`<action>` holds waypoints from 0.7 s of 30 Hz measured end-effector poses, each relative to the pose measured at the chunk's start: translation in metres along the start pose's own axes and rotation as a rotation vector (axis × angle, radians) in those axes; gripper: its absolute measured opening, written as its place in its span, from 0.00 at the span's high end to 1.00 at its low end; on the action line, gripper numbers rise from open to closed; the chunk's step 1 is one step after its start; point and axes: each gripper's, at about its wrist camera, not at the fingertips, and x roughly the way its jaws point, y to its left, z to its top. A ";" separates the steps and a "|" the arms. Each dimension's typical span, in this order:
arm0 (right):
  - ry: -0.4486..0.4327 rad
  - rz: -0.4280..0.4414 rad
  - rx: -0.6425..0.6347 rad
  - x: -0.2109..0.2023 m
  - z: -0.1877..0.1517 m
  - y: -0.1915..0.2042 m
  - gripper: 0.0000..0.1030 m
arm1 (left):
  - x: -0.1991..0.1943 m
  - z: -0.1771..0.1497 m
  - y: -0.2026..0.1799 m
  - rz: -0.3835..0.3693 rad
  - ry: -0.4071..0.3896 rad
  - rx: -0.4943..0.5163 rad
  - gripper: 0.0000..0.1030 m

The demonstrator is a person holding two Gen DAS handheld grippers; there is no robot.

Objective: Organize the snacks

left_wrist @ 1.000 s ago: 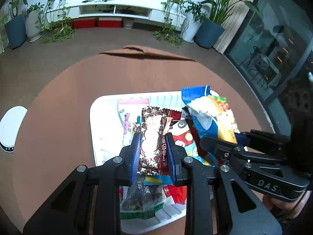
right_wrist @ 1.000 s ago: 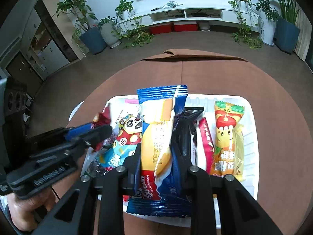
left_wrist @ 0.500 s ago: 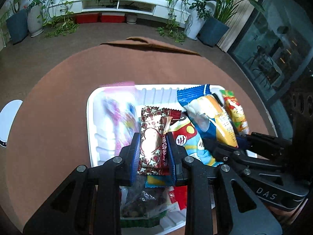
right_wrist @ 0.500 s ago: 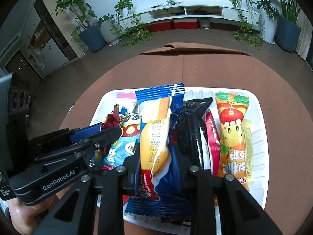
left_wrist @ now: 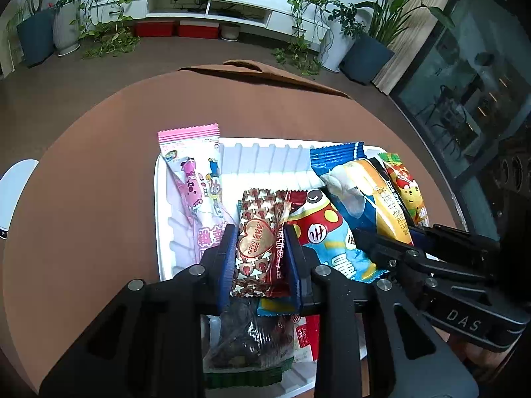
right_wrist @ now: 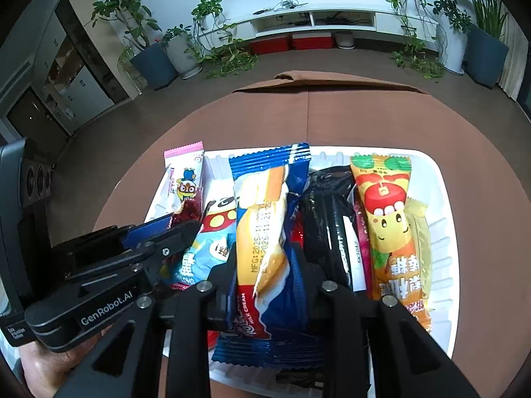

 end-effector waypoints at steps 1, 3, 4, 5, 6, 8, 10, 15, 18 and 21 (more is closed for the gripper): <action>-0.001 -0.001 -0.001 -0.001 0.000 0.000 0.70 | -0.001 0.000 0.001 0.001 0.000 0.000 0.75; 0.000 -0.003 -0.002 -0.003 0.000 -0.001 0.69 | -0.004 0.000 0.001 -0.001 -0.002 -0.003 0.75; 0.000 -0.002 0.000 -0.004 -0.001 -0.001 0.68 | -0.008 0.001 0.001 0.000 -0.004 -0.005 0.74; 0.000 0.000 0.004 -0.005 -0.001 -0.002 0.67 | -0.010 0.001 0.001 0.004 -0.006 -0.004 0.72; 0.000 0.002 0.010 -0.007 -0.001 -0.003 0.65 | -0.012 0.002 0.001 0.005 -0.009 -0.003 0.70; -0.004 0.005 0.015 -0.011 -0.002 -0.004 0.62 | -0.016 0.002 -0.003 0.007 -0.016 -0.003 0.55; -0.007 0.004 0.016 -0.013 -0.003 -0.003 0.62 | -0.019 0.001 -0.002 0.009 -0.021 -0.004 0.54; -0.012 0.001 0.011 -0.017 -0.006 -0.002 0.60 | -0.031 0.002 -0.004 0.010 -0.033 -0.007 0.54; -0.020 -0.001 0.007 -0.021 -0.007 0.000 0.58 | -0.039 0.001 -0.008 0.012 -0.045 -0.001 0.53; -0.036 -0.003 0.004 -0.027 -0.009 -0.002 0.54 | -0.051 -0.002 -0.009 0.016 -0.069 -0.003 0.44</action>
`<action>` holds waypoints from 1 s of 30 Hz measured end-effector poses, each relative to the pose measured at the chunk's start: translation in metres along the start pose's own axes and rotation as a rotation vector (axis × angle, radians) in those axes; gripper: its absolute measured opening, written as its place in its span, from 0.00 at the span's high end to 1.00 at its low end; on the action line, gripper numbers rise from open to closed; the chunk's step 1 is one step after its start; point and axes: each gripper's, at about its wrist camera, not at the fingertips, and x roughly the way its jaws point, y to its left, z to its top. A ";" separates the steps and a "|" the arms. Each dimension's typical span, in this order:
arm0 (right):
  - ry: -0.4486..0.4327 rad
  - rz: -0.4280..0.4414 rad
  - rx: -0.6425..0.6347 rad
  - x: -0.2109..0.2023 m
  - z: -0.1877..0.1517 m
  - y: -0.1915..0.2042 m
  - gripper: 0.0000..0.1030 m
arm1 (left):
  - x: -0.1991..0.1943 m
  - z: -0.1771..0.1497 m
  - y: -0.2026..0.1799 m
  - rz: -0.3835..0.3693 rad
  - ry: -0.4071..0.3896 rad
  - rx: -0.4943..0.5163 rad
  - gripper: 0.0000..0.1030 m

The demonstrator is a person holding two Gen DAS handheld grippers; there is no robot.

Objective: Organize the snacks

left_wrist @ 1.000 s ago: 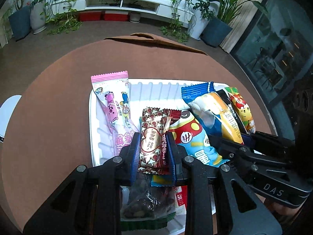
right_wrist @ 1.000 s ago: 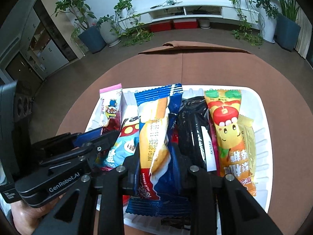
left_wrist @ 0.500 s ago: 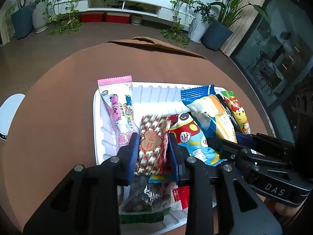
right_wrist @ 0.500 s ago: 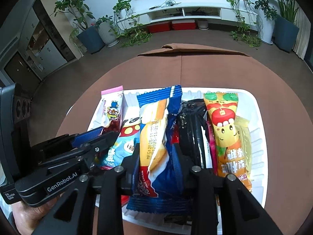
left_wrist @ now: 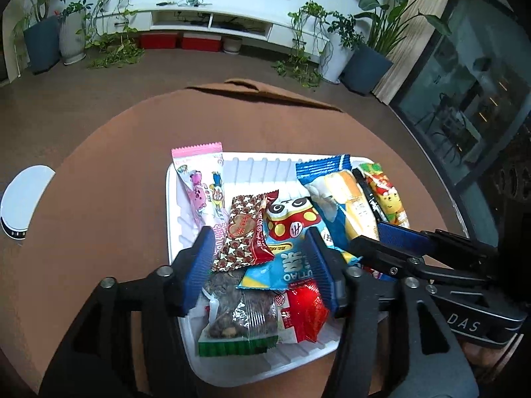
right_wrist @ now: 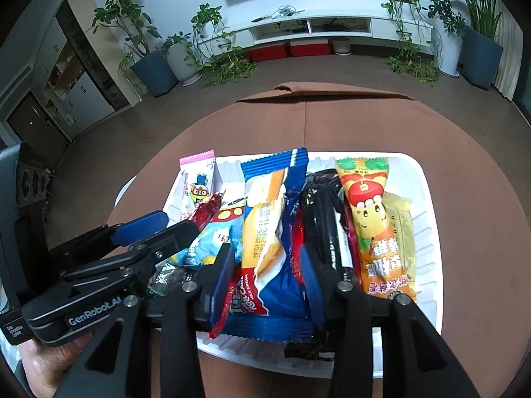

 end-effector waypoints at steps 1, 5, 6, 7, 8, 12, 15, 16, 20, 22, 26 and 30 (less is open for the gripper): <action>-0.005 -0.002 0.000 -0.002 -0.001 0.000 0.53 | -0.006 0.000 -0.001 0.001 -0.006 -0.003 0.40; -0.033 0.007 0.003 -0.013 -0.004 0.001 0.47 | -0.025 -0.001 -0.003 0.007 -0.038 -0.020 0.31; -0.041 0.008 0.001 -0.017 -0.005 0.002 0.45 | -0.031 -0.004 -0.003 0.015 -0.047 -0.023 0.29; -0.048 0.010 -0.001 -0.020 -0.006 0.003 0.45 | -0.037 -0.007 -0.002 0.023 -0.056 -0.027 0.25; -0.053 0.012 -0.002 -0.023 -0.007 0.004 0.44 | -0.044 -0.010 -0.003 0.033 -0.064 -0.029 0.19; -0.097 0.038 0.016 -0.043 -0.013 0.007 0.36 | -0.073 -0.026 -0.008 0.079 -0.139 -0.017 0.00; -0.161 0.051 0.027 -0.063 -0.022 0.010 0.28 | -0.101 -0.040 -0.020 0.102 -0.207 0.031 0.00; -0.189 0.051 0.024 -0.072 -0.027 0.012 0.27 | -0.108 -0.045 -0.024 0.104 -0.219 0.047 0.00; -0.343 0.025 0.005 -0.110 -0.049 0.015 0.12 | -0.143 -0.066 -0.046 0.175 -0.273 0.086 0.00; -0.455 0.005 0.008 -0.135 -0.062 0.015 0.05 | -0.160 -0.075 -0.055 0.241 -0.313 0.069 0.00; -0.694 -0.011 0.015 -0.186 -0.088 0.012 0.00 | -0.190 -0.097 -0.075 0.433 -0.371 0.059 0.00; -0.916 -0.103 -0.046 -0.239 -0.118 0.019 0.00 | -0.215 -0.120 -0.091 0.549 -0.400 0.028 0.00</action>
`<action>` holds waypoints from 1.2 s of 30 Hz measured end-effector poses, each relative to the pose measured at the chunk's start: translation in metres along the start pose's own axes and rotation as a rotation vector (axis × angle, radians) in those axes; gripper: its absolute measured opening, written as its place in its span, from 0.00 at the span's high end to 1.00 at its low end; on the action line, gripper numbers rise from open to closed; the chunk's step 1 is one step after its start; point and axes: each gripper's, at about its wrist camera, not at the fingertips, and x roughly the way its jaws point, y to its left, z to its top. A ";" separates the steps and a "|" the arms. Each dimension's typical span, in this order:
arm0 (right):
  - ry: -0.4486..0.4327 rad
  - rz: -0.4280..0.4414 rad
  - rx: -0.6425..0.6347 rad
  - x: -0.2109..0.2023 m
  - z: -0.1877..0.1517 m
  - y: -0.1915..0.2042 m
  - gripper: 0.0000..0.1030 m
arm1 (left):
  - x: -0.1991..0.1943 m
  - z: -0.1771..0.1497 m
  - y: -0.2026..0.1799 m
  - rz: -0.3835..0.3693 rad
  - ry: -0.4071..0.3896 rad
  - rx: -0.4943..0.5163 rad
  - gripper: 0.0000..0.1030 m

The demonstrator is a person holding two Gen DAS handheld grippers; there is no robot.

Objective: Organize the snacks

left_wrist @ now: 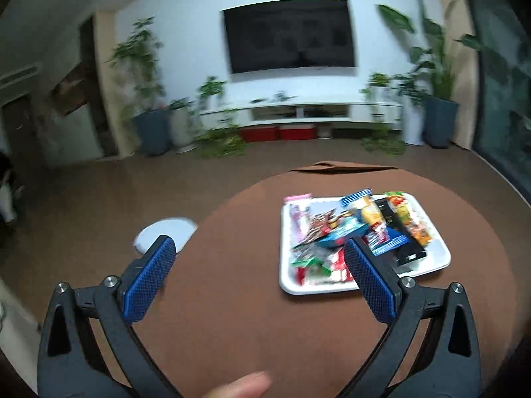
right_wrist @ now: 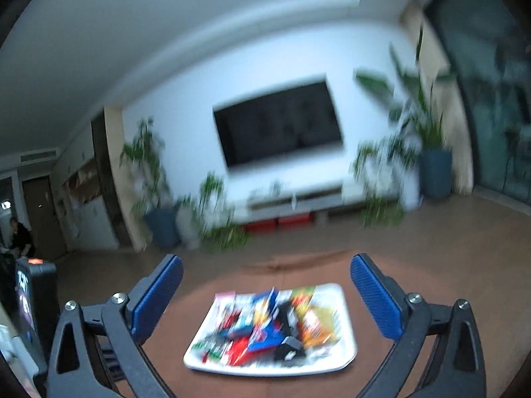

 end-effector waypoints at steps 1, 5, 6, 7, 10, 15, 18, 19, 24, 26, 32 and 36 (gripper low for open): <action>-0.046 -0.027 -0.034 -0.013 0.005 0.002 0.00 | -0.005 -0.002 0.004 -0.017 0.031 -0.036 0.00; -0.104 -0.063 -0.074 -0.044 0.020 0.005 0.00 | -0.027 -0.008 0.011 -0.091 0.061 -0.087 0.00; -0.108 -0.088 -0.078 -0.049 0.022 0.005 0.00 | -0.033 -0.011 0.011 -0.109 0.071 -0.091 0.00; -0.108 -0.114 -0.083 -0.055 0.024 0.004 0.00 | -0.035 -0.013 0.012 -0.124 0.079 -0.093 0.00; -0.053 -0.111 -0.083 -0.071 0.020 0.004 0.00 | -0.053 -0.021 0.012 -0.129 0.076 -0.100 0.00; 0.129 -0.093 -0.090 -0.075 0.003 -0.002 0.00 | -0.075 -0.033 0.009 -0.146 0.082 -0.091 0.00; 0.235 -0.104 -0.067 -0.075 -0.015 -0.009 0.00 | -0.077 -0.039 0.004 -0.159 0.093 -0.084 0.00; 0.261 -0.111 -0.056 -0.076 -0.021 -0.011 0.00 | -0.076 -0.041 0.002 -0.163 0.098 -0.080 0.00; 0.440 -0.163 -0.044 -0.067 -0.055 -0.015 0.00 | -0.077 -0.054 -0.009 -0.170 0.121 -0.043 0.00; 0.496 -0.177 -0.042 -0.063 -0.066 -0.016 0.00 | -0.076 -0.058 -0.012 -0.176 0.127 -0.032 0.00; 0.582 -0.220 -0.032 -0.061 -0.078 -0.019 0.00 | -0.065 -0.070 -0.017 -0.191 0.159 -0.019 0.00; 0.603 -0.232 -0.033 -0.060 -0.082 -0.021 0.00 | -0.058 -0.077 -0.018 -0.193 0.179 -0.017 0.00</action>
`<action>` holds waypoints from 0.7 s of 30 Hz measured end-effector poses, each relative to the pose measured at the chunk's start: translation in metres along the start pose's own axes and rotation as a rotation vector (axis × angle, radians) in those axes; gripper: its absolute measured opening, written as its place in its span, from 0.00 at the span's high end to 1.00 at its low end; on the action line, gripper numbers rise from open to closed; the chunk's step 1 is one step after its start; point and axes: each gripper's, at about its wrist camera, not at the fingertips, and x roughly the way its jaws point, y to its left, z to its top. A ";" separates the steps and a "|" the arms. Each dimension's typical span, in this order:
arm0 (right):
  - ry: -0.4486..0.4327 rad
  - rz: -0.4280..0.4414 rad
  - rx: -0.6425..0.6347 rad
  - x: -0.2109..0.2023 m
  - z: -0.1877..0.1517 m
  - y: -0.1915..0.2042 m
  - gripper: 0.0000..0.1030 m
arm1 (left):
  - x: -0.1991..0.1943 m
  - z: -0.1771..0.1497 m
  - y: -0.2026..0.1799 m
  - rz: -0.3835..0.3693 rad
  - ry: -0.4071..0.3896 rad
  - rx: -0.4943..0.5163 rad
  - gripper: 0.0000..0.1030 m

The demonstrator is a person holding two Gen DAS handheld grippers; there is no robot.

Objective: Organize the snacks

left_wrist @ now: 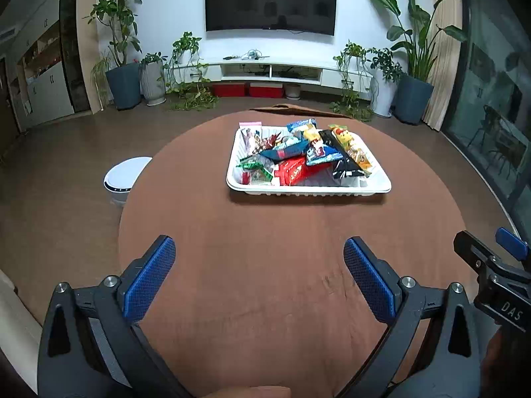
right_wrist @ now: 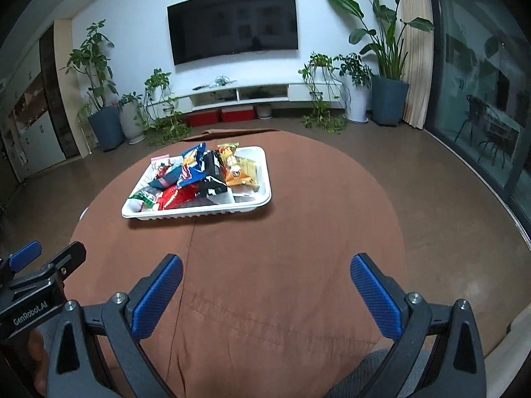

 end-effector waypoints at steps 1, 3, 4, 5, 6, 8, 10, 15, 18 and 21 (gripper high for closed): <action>0.005 0.000 0.000 0.001 0.000 0.001 0.00 | 0.002 -0.001 0.000 -0.001 0.004 -0.001 0.00; 0.011 0.002 -0.002 0.001 0.000 0.002 0.00 | 0.006 -0.003 0.002 0.001 0.012 -0.002 0.00; 0.013 0.000 -0.006 0.001 -0.001 0.003 0.00 | 0.007 -0.003 0.002 0.000 0.017 -0.002 0.00; 0.014 0.000 -0.008 0.002 -0.001 0.004 0.00 | 0.008 -0.002 0.002 -0.002 0.021 -0.002 0.00; 0.016 0.000 -0.010 0.001 -0.001 0.004 0.00 | 0.010 -0.003 0.002 -0.002 0.024 -0.002 0.00; 0.019 0.000 -0.011 0.002 -0.002 0.005 0.00 | 0.012 -0.002 0.004 -0.001 0.028 -0.001 0.00; 0.023 -0.002 -0.013 0.003 -0.002 0.006 0.00 | 0.013 -0.002 0.004 -0.005 0.030 -0.001 0.00; 0.033 -0.004 -0.018 0.004 -0.003 0.007 0.00 | 0.014 -0.003 0.005 -0.007 0.034 0.000 0.00; 0.037 -0.002 -0.021 0.004 -0.004 0.009 0.00 | 0.017 -0.004 0.005 -0.007 0.036 0.002 0.00; 0.040 -0.001 -0.025 0.004 -0.005 0.010 0.00 | 0.018 -0.004 0.005 -0.009 0.038 0.002 0.00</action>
